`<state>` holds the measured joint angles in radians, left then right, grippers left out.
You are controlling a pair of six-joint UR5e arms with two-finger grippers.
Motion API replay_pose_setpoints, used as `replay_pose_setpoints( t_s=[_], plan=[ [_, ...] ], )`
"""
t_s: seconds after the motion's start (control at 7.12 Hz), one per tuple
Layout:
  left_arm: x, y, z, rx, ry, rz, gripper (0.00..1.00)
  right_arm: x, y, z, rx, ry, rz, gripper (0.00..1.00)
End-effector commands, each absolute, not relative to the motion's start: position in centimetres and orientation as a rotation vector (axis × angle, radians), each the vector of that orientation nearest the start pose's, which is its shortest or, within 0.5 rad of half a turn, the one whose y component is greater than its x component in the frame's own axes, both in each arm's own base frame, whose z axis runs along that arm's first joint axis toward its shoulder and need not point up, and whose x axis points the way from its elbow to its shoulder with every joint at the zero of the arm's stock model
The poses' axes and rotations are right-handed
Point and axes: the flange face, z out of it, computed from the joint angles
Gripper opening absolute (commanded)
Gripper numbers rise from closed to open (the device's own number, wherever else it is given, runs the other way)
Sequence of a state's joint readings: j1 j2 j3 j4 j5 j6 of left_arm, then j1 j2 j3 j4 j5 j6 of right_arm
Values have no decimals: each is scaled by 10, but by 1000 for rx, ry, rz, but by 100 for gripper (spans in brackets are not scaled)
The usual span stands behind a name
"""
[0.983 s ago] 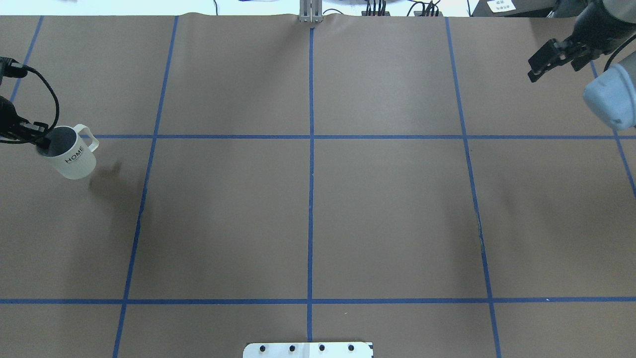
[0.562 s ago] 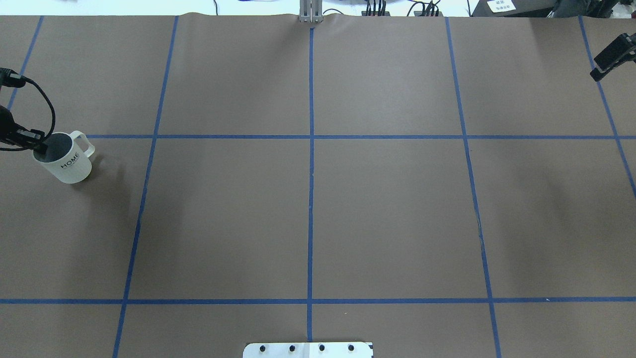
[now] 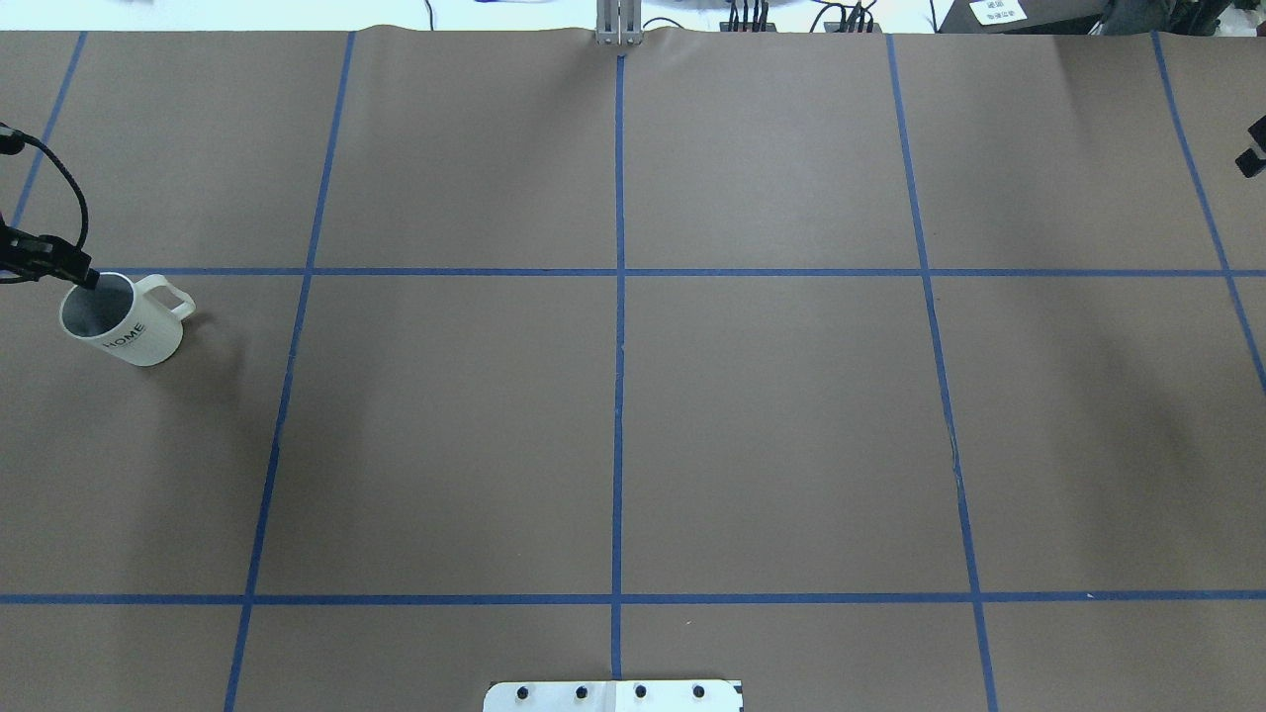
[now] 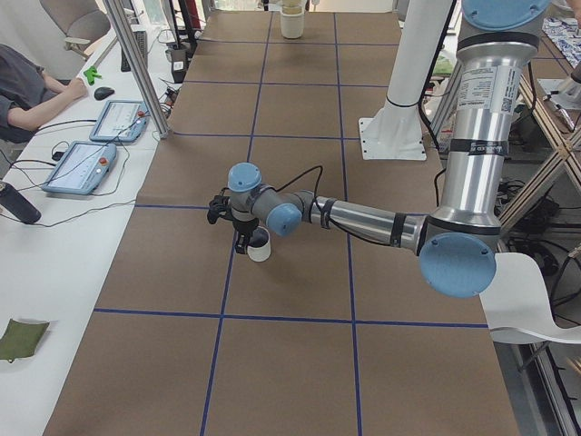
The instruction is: Left arm hands cup to right arm to dump lemon
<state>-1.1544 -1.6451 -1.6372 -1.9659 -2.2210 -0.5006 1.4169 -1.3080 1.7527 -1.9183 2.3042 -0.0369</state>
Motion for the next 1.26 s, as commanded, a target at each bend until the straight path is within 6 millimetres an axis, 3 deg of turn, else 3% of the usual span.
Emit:
replay_pose_setpoints(
  t_s=[0.0, 0.28, 0.42, 0.7, 0.84, 0.98, 1.12],
  plan=[
    [100, -530, 560, 203, 808, 104, 100, -10, -552, 509, 17, -728, -232, 100],
    [13, -524, 591, 190, 754, 207, 100, -6, -539, 535, 45, -728, -259, 100],
    [-17, -518, 606, 150, 736, 252, 100, -5, -534, 539, 43, -727, -258, 100],
    [-83, -485, 629, 106, 731, 233, 100, -5, -532, 546, 24, -725, -239, 100],
    [-87, -460, 650, 71, 736, 200, 100, -5, -530, 549, 19, -723, -237, 100],
    [-87, -458, 665, 50, 737, 196, 100, -4, -526, 553, 11, -723, -232, 100],
    [-92, -465, 650, 84, 737, 196, 100, -4, -525, 555, 8, -723, -231, 100]
  ],
)
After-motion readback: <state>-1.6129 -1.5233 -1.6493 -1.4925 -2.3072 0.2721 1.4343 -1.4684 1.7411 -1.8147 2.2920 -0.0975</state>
